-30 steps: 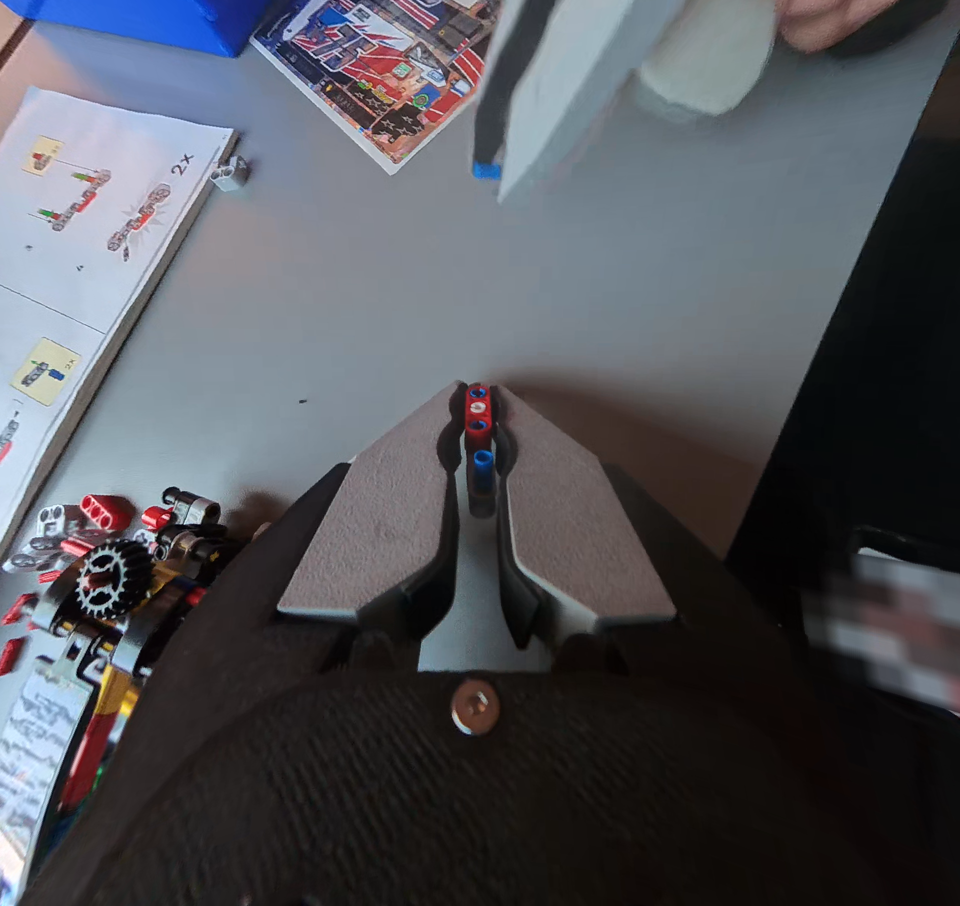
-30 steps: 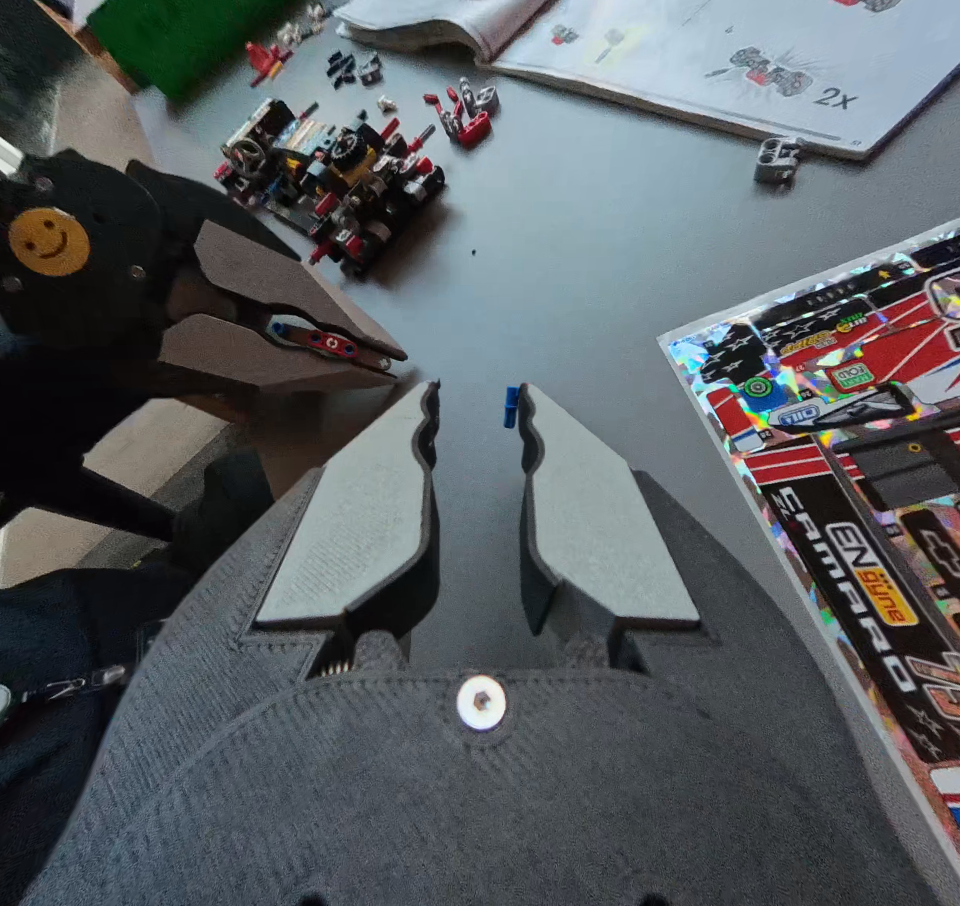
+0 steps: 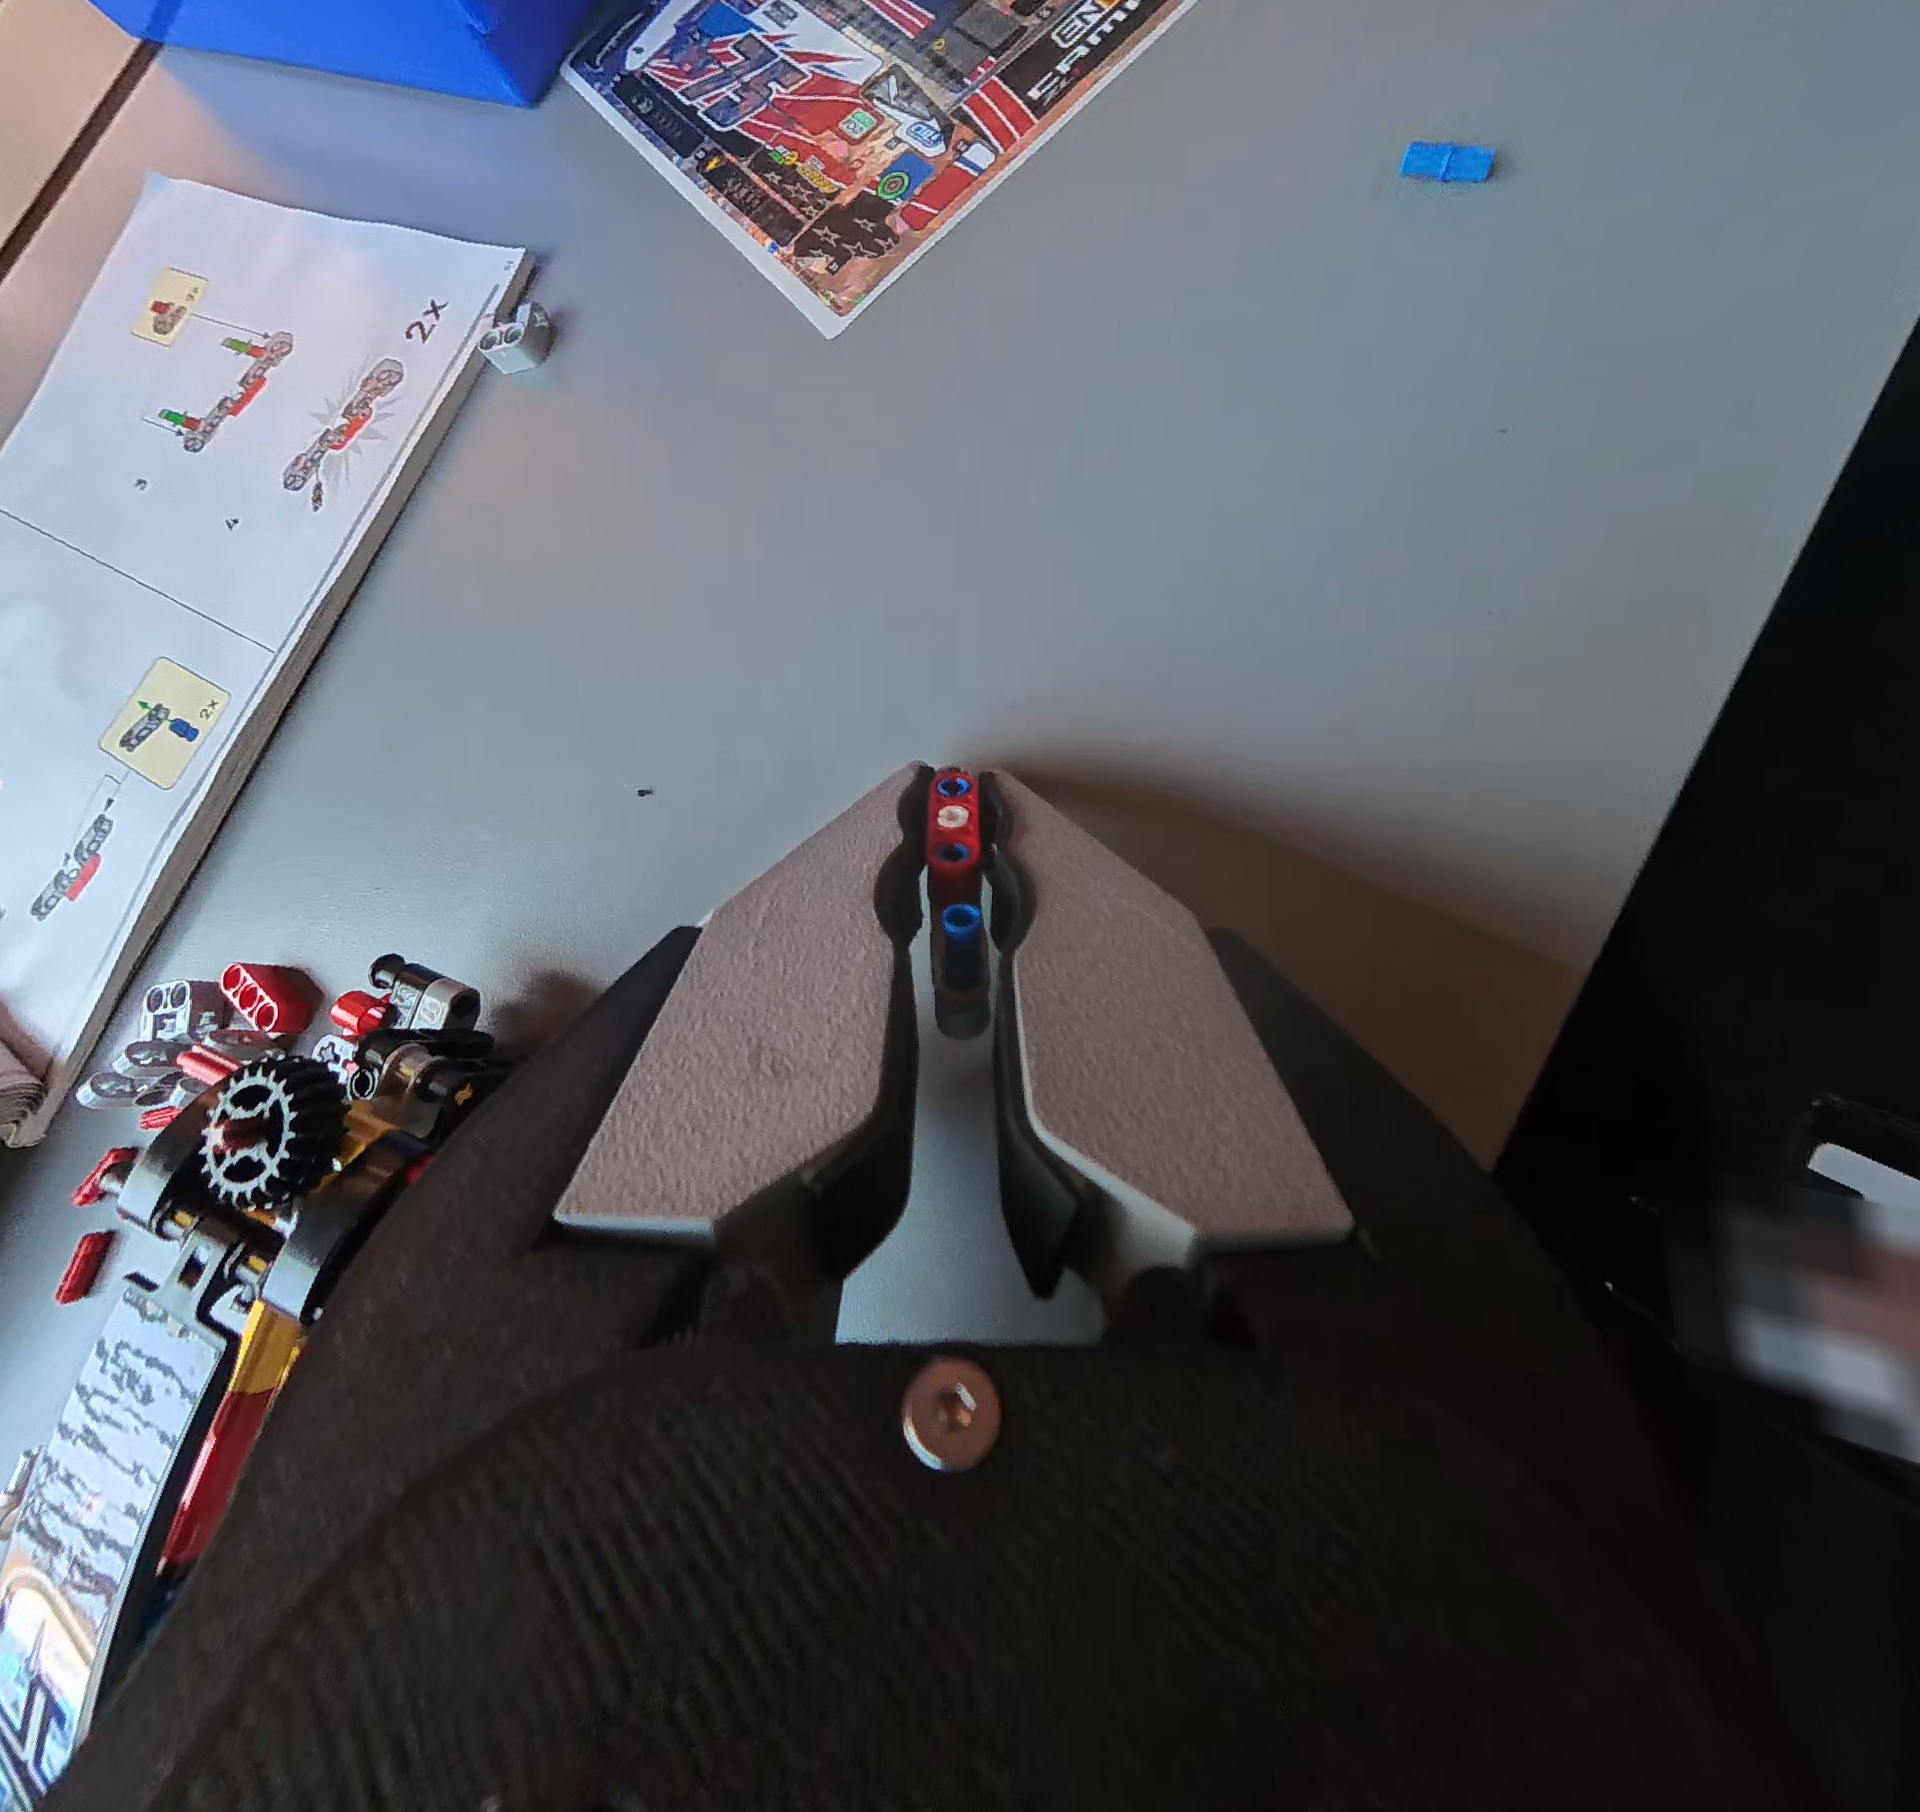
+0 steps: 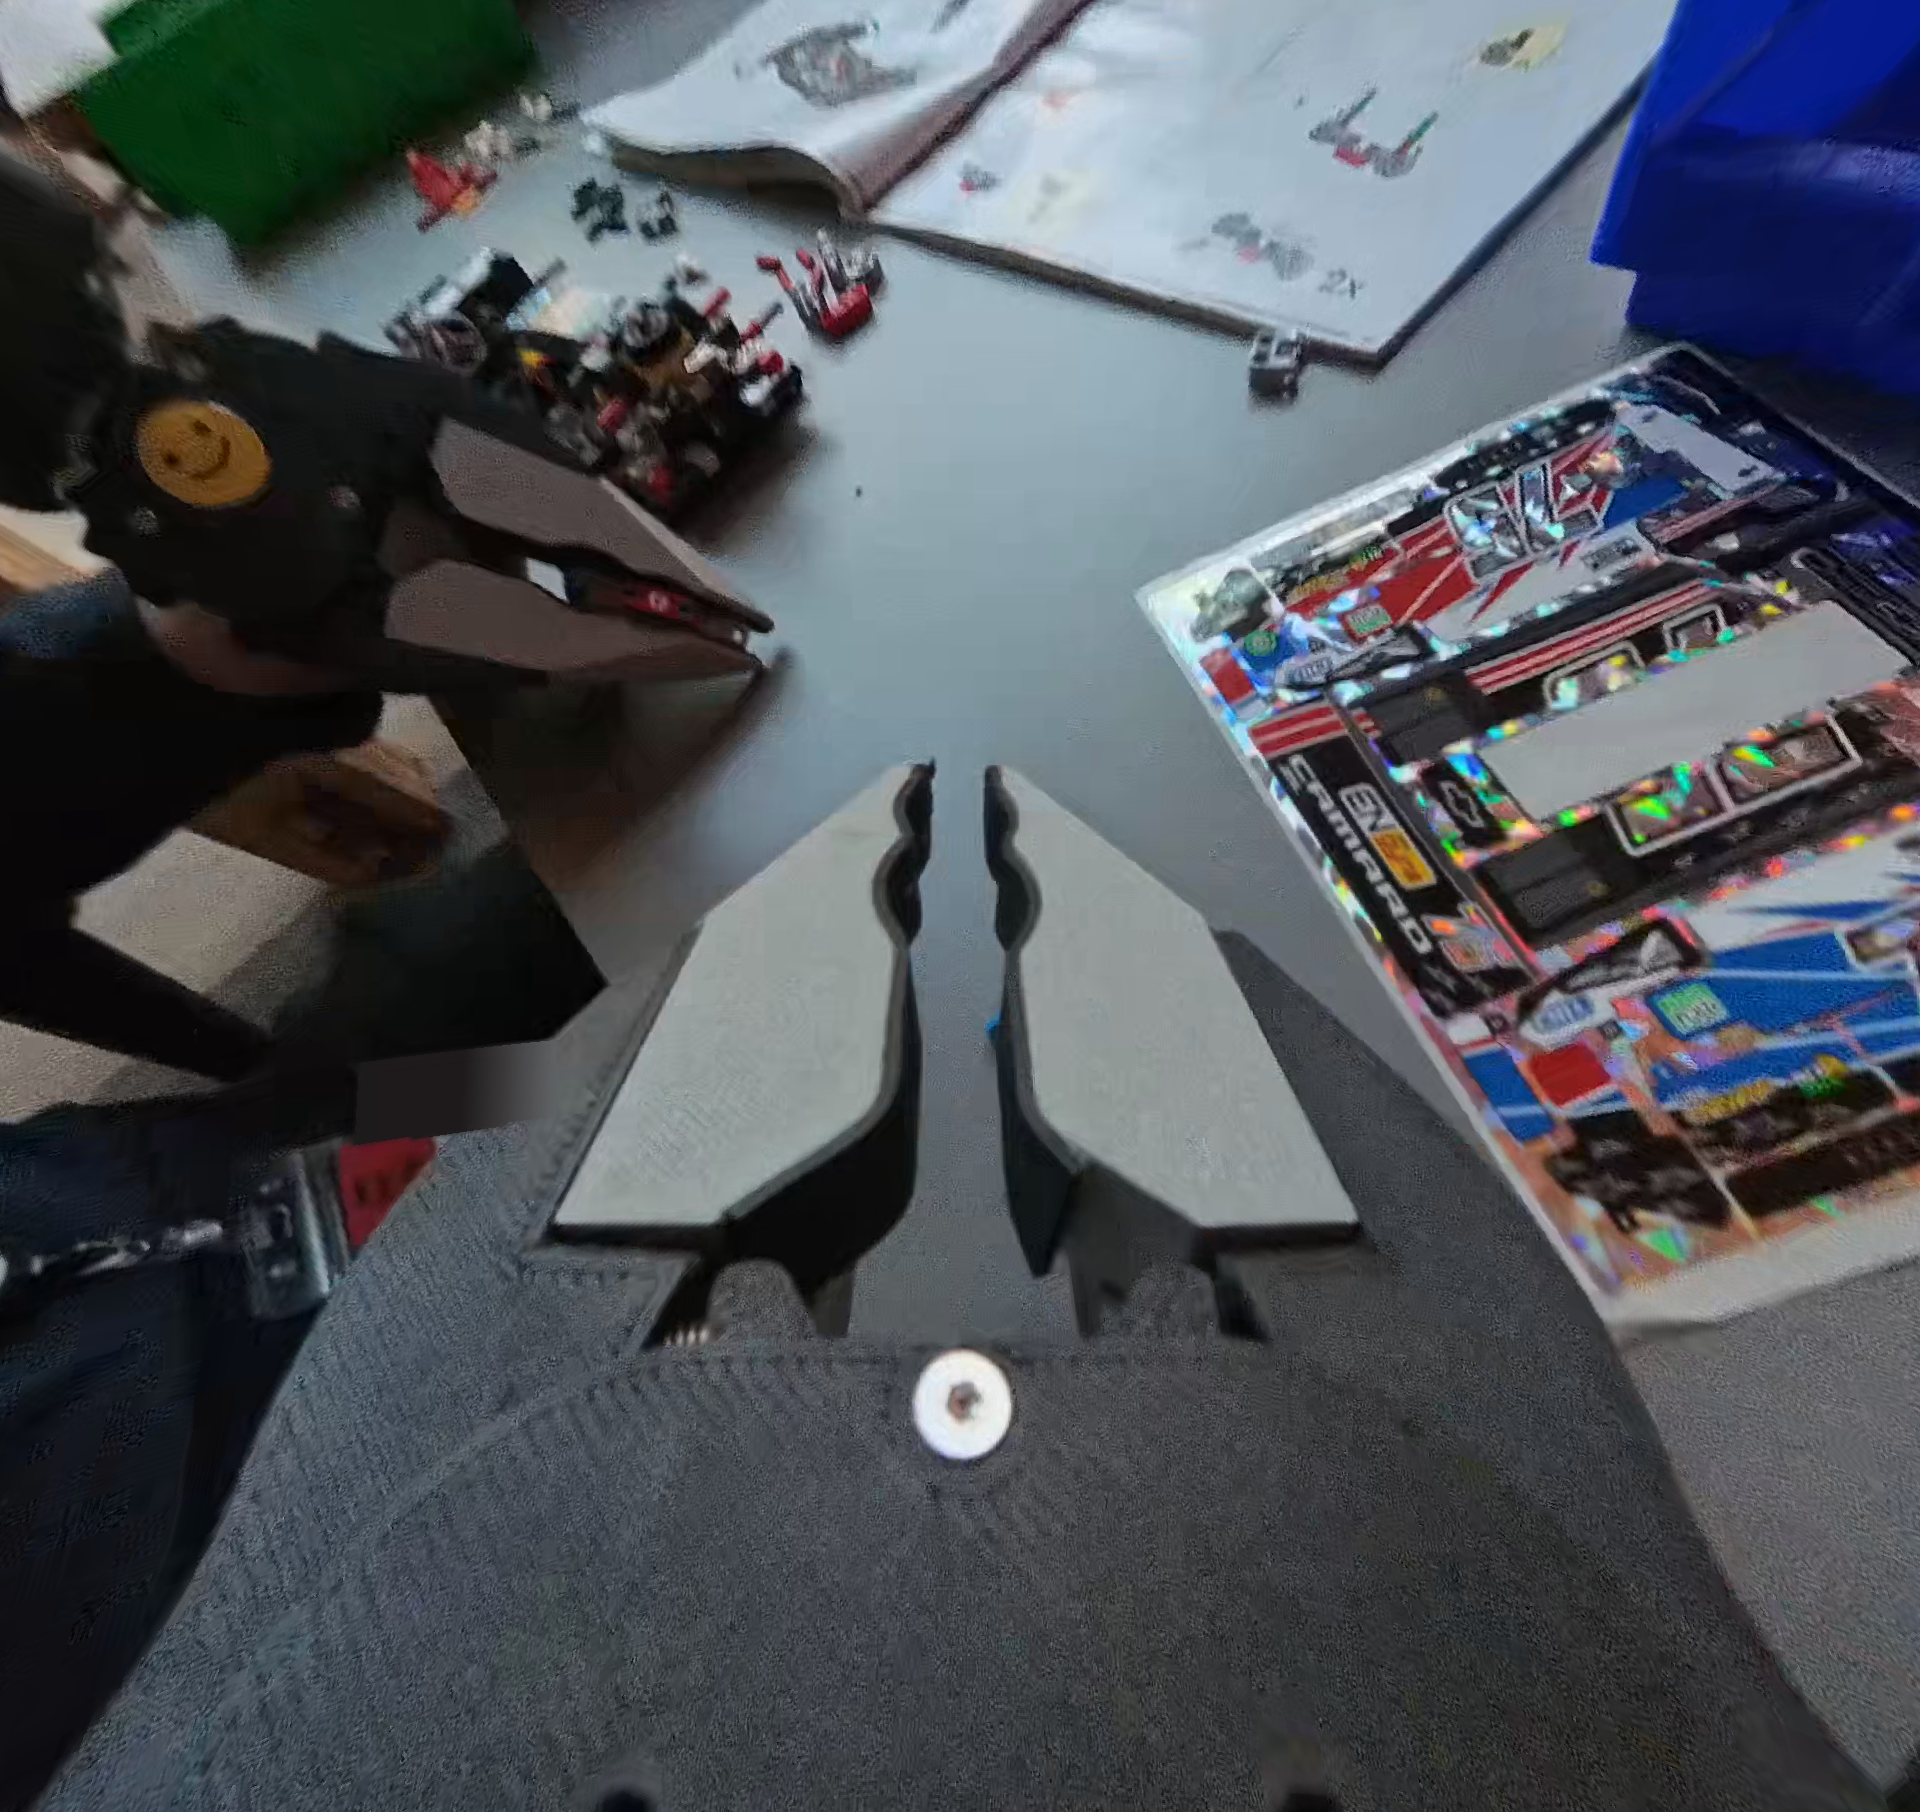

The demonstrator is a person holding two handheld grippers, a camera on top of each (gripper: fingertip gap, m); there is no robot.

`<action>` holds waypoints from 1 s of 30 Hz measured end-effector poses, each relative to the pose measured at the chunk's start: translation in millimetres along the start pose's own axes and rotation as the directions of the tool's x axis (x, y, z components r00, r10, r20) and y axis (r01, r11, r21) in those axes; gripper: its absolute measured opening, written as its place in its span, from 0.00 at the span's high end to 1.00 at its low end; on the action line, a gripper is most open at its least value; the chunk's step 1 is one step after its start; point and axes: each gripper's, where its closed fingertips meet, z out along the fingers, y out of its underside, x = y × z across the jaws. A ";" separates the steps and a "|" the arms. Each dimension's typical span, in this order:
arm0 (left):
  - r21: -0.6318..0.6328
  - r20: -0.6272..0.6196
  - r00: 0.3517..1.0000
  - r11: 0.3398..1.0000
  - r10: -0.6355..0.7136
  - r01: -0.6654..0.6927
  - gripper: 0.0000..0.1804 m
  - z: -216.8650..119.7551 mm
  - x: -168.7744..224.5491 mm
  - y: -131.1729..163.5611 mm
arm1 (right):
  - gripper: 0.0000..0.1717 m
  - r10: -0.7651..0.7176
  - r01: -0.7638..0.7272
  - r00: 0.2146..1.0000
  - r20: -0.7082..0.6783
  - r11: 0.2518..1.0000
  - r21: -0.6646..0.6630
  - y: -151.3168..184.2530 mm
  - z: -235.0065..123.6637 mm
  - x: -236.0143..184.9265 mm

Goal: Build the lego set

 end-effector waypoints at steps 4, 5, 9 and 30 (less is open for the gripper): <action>0.000 -0.017 1.000 1.000 -0.020 0.020 0.97 0.1 -0.1 0.1 | 0.76 -0.142 0.078 0.964 -0.223 0.958 -0.275 51.4 -22.2 15.6; 0.000 -0.019 1.000 1.000 -0.023 0.023 0.97 0.1 -0.2 0.2 | 0.76 -0.123 0.047 0.963 -0.239 0.953 -0.301 60.9 -23.5 16.9; -0.001 -0.010 1.000 1.000 -0.014 0.014 0.97 -0.1 -0.4 0.1 | 0.85 -0.038 -0.014 0.978 -0.205 0.968 -0.250 73.1 -13.8 15.1; 0.204 0.029 0.995 0.975 -0.094 0.086 0.97 -110.2 37.9 47.0 | 1.00 -0.124 0.123 0.992 -0.015 0.990 -0.070 6.6 31.4 -16.3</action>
